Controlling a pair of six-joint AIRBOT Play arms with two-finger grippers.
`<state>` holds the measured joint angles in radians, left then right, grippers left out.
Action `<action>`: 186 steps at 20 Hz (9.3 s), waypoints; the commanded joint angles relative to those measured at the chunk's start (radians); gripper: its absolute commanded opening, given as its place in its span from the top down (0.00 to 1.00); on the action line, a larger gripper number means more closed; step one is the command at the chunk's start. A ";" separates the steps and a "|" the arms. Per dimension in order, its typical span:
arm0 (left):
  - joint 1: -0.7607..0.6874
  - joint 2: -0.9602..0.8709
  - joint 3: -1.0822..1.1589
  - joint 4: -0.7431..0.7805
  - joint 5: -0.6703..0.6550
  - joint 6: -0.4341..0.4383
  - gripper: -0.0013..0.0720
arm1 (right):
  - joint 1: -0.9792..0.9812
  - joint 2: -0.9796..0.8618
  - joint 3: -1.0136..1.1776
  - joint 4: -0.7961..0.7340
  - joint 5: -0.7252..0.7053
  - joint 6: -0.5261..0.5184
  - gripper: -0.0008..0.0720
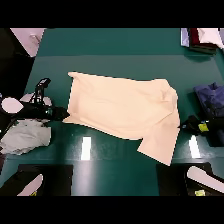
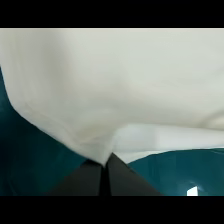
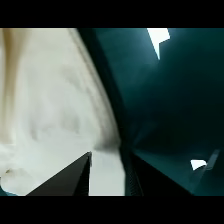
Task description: Fold the shirts.
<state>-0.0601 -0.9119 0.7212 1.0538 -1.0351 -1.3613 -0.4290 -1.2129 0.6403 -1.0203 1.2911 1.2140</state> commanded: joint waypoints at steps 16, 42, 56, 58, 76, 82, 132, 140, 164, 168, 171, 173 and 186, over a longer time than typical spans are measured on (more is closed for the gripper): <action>0.125 0.001 1.016 0.017 -0.027 -0.034 0.96 | 0.070 0.406 0.826 0.286 -0.147 0.036 0.97; 0.122 -0.527 0.811 -0.035 -0.249 0.001 0.96 | 0.174 -0.191 1.004 -0.135 0.253 0.254 0.97; 0.122 -0.713 0.822 -0.136 0.296 0.296 0.96 | 0.379 -0.535 1.208 -0.349 -0.182 0.245 0.97; 0.122 -0.713 0.818 -0.055 0.184 0.296 0.96 | 0.408 -0.533 1.194 -0.420 -0.073 0.243 0.97; 0.122 -0.713 0.608 -0.026 0.098 0.284 0.43 | 0.472 -0.434 0.794 -0.307 -0.102 0.307 0.87; 0.134 -0.705 0.646 0.051 0.004 0.174 0.32 | 0.449 -0.412 0.794 -0.310 0.005 0.303 0.47; 0.209 -0.096 0.086 0.044 -0.333 0.182 0.96 | 0.362 0.470 -0.056 -0.224 0.177 0.382 0.97; 0.209 0.091 0.079 -0.016 -0.472 0.074 0.96 | 0.363 0.698 0.112 -0.334 0.311 0.405 0.97; 0.210 -0.425 0.225 -0.254 0.260 0.164 0.43 | 0.421 -0.325 0.705 -0.208 -0.155 0.258 0.95; 0.210 -0.425 0.225 -0.288 0.257 0.164 0.39 | 0.420 -0.370 0.766 -0.151 -0.147 0.243 0.42; 0.209 -0.425 0.230 -0.304 0.165 0.165 0.40 | 0.385 -0.339 0.799 -0.150 -0.023 0.156 0.42; 0.209 -0.425 0.230 -0.303 0.076 0.166 0.84 | 0.327 -0.309 0.798 -0.150 0.092 0.096 0.42; -0.053 -0.425 0.230 -0.307 0.049 0.134 0.95 | -0.061 -0.480 0.574 0.166 0.143 -0.222 0.07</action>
<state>-0.0456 -1.3361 0.9504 0.7479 -1.0161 -1.2030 -0.4545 -1.6394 1.2396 -0.9176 1.4433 1.0840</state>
